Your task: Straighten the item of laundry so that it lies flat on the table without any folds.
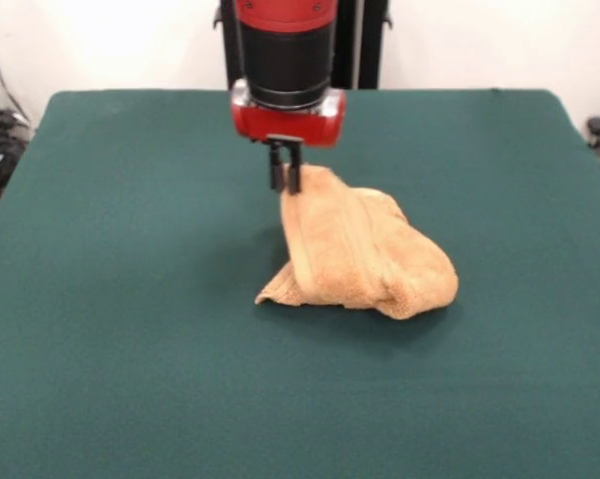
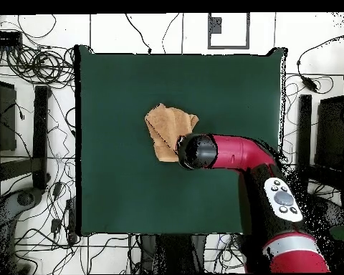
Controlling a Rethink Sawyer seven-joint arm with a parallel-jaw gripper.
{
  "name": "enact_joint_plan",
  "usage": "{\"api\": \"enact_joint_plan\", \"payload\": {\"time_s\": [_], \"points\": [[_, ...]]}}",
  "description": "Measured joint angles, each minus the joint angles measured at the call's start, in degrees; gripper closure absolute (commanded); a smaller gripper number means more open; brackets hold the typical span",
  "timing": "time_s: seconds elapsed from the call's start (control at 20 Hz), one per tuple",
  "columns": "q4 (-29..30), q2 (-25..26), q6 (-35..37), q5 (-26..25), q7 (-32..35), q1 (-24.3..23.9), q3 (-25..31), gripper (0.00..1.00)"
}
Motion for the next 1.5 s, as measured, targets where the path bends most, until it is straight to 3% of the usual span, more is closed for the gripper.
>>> {"api": "enact_joint_plan", "payload": {"time_s": [0.4, 0.6, 1.05, 1.5], "points": [[-1.9, 0.24, 9.58, 6.88, 0.08, 8.21, -0.75, 1.0], [-5.12, 0.98, 14.07, 11.4, 1.87, 14.65, -2.74, 1.0], [-16.46, 6.09, 21.46, 19.34, 17.24, 27.23, -8.86, 1.0], [-29.81, 14.63, 28.16, 22.37, 34.93, 35.72, -14.46, 1.0]]}}
